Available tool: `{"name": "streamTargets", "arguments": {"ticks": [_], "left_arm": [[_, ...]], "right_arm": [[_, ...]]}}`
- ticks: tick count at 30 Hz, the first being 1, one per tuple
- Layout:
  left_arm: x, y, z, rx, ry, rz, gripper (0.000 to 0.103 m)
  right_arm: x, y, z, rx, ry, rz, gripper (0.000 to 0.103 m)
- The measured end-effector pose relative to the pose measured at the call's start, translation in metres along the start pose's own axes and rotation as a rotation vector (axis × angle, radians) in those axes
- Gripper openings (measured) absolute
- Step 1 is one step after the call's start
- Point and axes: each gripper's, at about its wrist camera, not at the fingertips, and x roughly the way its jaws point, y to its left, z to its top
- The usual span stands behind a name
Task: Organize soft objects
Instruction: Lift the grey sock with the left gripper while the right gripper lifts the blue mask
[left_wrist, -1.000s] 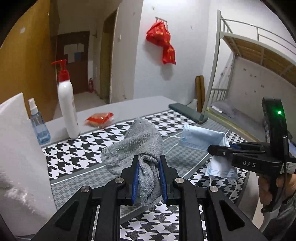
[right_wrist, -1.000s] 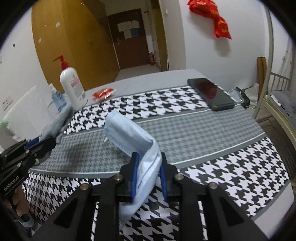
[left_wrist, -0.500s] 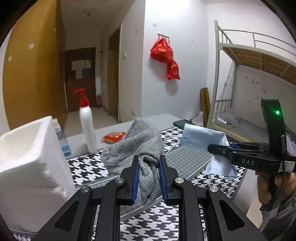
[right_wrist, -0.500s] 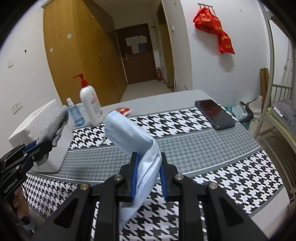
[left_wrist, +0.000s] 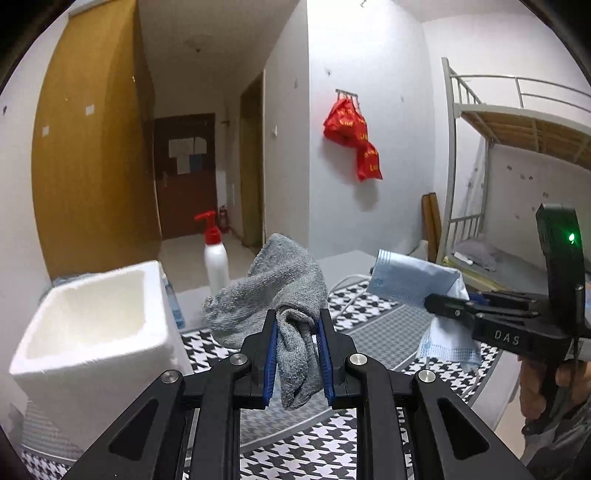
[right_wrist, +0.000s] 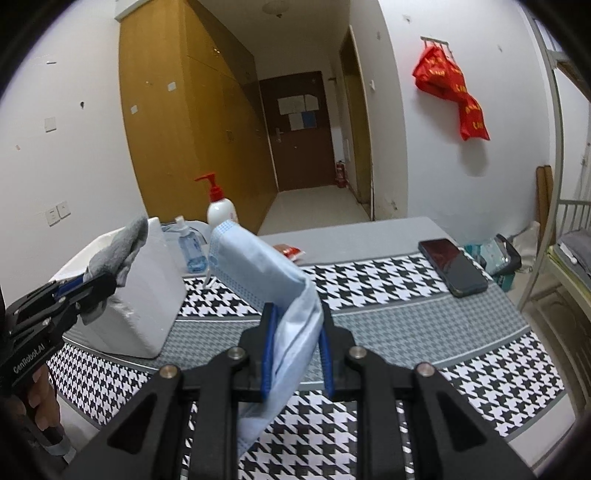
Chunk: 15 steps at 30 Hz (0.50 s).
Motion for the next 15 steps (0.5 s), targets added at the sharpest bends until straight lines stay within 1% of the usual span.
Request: {"name": "streamTargets", "arguments": {"ticks": [8, 15], "left_arm": [[-0.018, 0.009, 0.014, 0.007, -0.056, 0.05, 0.021], [-0.025, 0.017, 0.021, 0.012, -0.078, 0.1, 0.021]], "right_arm": [[-0.009, 0.014, 0.013, -0.013, -0.043, 0.032, 0.025], [-0.012, 0.023, 0.023, -0.023, -0.08, 0.058, 0.025]]}}
